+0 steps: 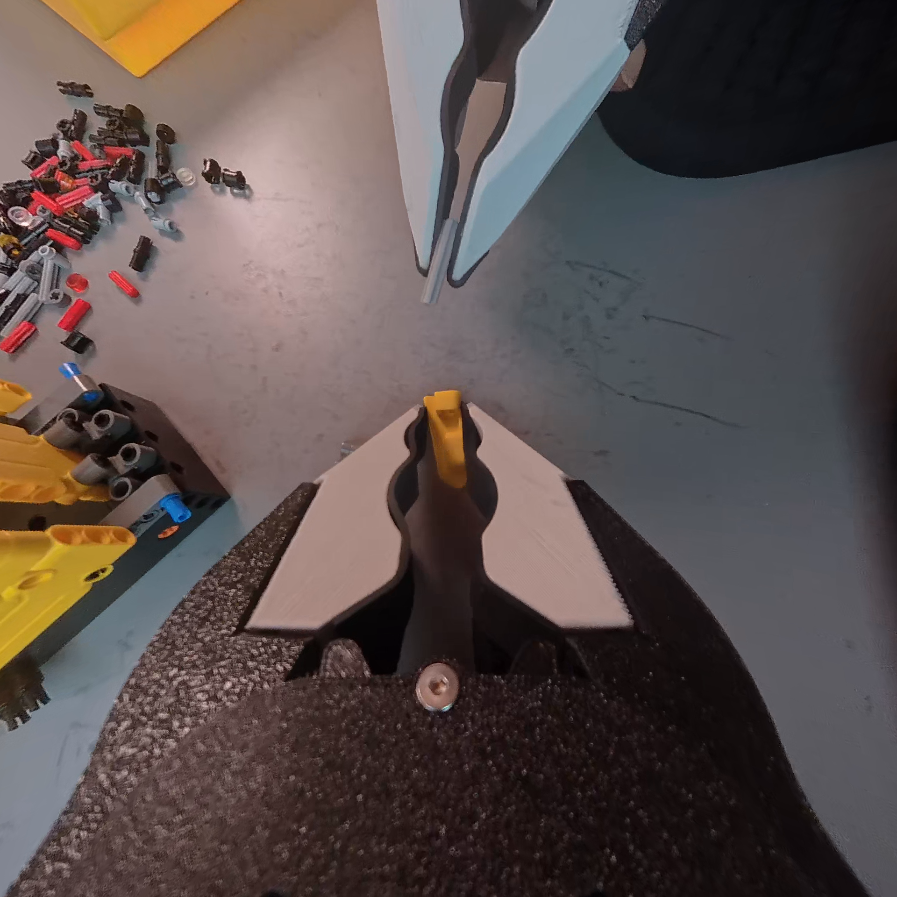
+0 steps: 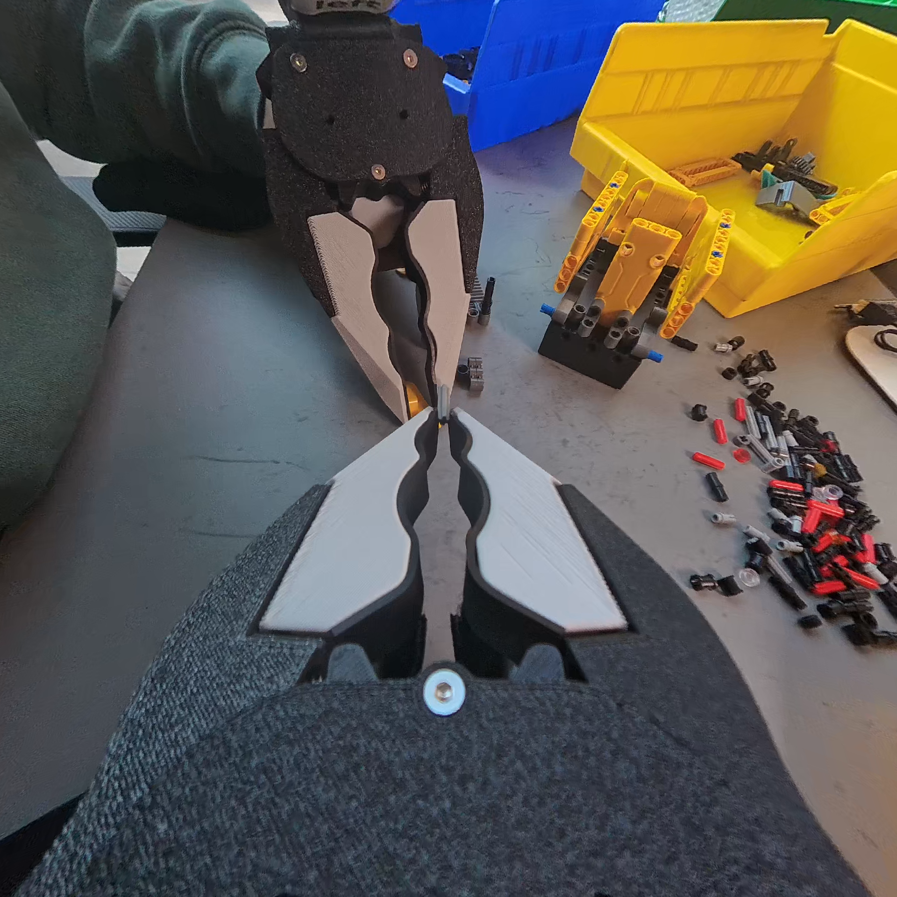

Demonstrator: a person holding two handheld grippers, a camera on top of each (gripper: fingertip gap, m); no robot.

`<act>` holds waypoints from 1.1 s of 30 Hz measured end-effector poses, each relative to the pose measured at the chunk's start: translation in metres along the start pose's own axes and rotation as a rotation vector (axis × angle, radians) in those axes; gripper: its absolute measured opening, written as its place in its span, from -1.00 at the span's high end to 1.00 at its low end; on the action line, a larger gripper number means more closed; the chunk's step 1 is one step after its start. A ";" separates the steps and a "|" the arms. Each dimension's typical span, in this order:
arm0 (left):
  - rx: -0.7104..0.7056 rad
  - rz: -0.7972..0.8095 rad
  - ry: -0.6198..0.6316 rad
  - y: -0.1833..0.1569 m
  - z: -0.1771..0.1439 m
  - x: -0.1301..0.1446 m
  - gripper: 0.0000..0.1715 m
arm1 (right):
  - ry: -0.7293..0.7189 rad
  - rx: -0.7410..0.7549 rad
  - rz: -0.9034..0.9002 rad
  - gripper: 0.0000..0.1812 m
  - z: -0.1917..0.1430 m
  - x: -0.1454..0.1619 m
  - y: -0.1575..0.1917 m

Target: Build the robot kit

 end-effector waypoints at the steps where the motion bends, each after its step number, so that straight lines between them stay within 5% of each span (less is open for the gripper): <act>1: -0.003 0.018 -0.005 0.000 0.000 0.000 0.85 | 0.003 -0.003 0.000 0.97 0.000 0.001 0.001; 4: 0.010 0.046 -0.050 -0.002 -0.004 -0.005 0.85 | -0.005 -0.014 -0.004 0.97 0.000 -0.001 0.003; 13: 0.121 -0.023 -0.474 -0.008 -0.038 -0.061 0.85 | -0.190 -0.091 0.031 0.97 -0.012 -0.035 0.014; 22: 0.144 -0.002 -0.498 -0.012 -0.037 -0.062 0.85 | -0.148 -0.110 0.023 0.97 -0.011 -0.031 0.018; 33: 0.112 0.053 -0.388 -0.013 -0.028 -0.049 0.85 | -0.052 -0.103 -0.014 0.97 -0.005 -0.017 0.021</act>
Point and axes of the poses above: each gripper's, where its closed fingertips meet, z out along the fingers, x out of its underside, y = z × x across the jaws, the point moved 2 cm from there along -z, back along the fingers, and after that the axes turned 12 degrees about -y, right-handed, at the moved point
